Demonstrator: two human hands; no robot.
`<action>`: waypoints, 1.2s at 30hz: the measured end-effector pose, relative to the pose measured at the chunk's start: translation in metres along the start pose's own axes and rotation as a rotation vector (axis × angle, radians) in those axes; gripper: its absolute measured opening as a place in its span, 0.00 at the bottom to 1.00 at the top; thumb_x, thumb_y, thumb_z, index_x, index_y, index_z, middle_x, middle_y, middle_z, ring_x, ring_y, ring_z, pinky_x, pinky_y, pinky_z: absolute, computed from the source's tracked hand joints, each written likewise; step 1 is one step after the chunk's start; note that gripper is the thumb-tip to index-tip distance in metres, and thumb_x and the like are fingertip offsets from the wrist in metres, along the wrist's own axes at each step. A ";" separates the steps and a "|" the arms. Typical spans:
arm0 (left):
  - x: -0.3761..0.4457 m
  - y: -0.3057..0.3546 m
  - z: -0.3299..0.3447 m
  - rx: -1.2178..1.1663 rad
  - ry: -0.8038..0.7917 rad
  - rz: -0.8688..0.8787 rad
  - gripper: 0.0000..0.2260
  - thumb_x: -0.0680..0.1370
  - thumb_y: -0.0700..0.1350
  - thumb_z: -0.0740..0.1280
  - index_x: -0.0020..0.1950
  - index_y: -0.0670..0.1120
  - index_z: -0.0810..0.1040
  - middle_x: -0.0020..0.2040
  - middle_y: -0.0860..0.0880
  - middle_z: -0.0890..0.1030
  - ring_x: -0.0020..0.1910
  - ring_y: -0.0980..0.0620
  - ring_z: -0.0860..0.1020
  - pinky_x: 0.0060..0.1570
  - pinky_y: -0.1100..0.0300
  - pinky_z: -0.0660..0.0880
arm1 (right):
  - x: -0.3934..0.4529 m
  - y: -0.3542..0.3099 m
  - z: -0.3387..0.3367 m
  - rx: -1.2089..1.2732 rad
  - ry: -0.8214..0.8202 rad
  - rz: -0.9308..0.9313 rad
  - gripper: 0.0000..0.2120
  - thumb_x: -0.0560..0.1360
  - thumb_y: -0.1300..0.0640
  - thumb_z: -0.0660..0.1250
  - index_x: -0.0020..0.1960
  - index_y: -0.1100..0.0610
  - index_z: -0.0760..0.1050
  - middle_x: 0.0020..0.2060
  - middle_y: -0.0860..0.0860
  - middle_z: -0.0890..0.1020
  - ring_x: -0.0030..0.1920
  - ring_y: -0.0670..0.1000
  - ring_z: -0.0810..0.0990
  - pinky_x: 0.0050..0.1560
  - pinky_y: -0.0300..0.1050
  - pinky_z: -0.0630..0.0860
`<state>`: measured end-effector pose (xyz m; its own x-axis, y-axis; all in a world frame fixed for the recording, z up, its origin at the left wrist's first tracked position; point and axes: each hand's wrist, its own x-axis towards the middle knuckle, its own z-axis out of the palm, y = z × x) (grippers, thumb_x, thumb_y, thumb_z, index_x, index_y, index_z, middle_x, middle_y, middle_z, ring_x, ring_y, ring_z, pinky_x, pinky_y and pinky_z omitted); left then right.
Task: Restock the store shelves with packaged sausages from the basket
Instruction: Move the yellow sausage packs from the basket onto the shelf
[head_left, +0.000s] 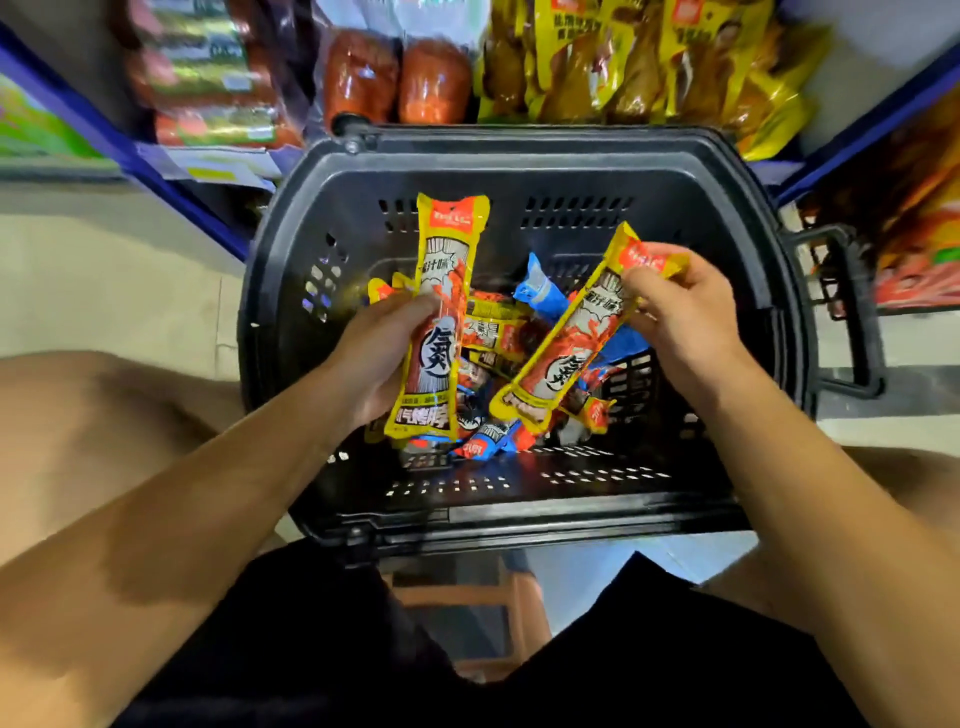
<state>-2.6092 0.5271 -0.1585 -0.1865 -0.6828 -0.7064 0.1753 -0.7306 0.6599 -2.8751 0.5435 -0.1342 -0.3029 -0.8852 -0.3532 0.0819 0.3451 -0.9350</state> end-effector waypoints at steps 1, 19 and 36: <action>-0.004 0.000 0.002 0.004 -0.015 0.001 0.12 0.80 0.48 0.66 0.58 0.42 0.78 0.53 0.40 0.84 0.52 0.42 0.84 0.47 0.47 0.82 | -0.003 -0.005 0.002 0.031 0.005 -0.001 0.08 0.69 0.61 0.71 0.47 0.53 0.80 0.36 0.49 0.82 0.40 0.49 0.82 0.45 0.49 0.81; -0.099 0.038 0.051 -0.206 -0.202 0.179 0.15 0.82 0.51 0.61 0.60 0.42 0.78 0.49 0.41 0.84 0.42 0.47 0.83 0.45 0.50 0.80 | -0.099 -0.042 0.064 -0.046 -0.185 -0.208 0.18 0.68 0.55 0.75 0.56 0.48 0.76 0.48 0.47 0.86 0.50 0.48 0.84 0.52 0.47 0.80; -0.134 0.132 0.053 -0.037 -0.199 0.463 0.14 0.82 0.50 0.62 0.63 0.45 0.77 0.52 0.46 0.85 0.48 0.51 0.84 0.45 0.55 0.79 | -0.040 -0.205 0.020 -0.165 0.078 -0.311 0.06 0.72 0.54 0.69 0.46 0.55 0.78 0.37 0.50 0.83 0.36 0.52 0.80 0.33 0.45 0.77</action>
<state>-2.6127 0.5224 0.0367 -0.2606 -0.9248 -0.2770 0.3168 -0.3530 0.8803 -2.8604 0.5020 0.0715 -0.3609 -0.9316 -0.0431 -0.1783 0.1143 -0.9773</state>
